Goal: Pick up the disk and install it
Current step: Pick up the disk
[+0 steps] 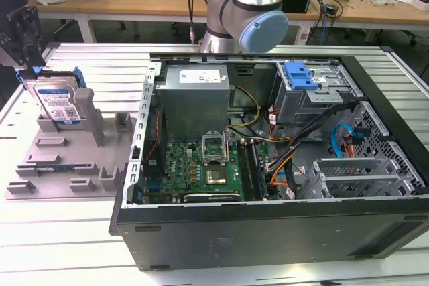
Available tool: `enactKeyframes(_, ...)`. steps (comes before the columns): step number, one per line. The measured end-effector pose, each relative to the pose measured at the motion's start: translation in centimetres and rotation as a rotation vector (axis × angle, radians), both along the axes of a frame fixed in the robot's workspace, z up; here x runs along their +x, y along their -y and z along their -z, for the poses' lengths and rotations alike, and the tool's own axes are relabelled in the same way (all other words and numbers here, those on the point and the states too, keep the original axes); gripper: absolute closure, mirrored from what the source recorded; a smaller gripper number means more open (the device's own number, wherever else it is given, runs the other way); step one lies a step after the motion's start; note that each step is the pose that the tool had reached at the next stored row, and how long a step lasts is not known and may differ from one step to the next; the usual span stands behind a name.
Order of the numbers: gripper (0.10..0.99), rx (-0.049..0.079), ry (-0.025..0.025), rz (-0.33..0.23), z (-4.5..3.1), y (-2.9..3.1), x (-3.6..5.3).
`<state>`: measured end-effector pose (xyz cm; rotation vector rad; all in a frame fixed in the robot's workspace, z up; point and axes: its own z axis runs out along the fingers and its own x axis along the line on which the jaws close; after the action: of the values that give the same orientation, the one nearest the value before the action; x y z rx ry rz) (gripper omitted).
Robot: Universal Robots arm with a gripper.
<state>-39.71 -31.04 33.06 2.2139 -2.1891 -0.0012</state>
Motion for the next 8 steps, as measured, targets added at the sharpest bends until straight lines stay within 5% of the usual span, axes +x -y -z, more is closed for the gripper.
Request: enactKeyframes(8, 0.604, 0.0, 0.0, 0.002, 0.78, -0.03, -0.22)
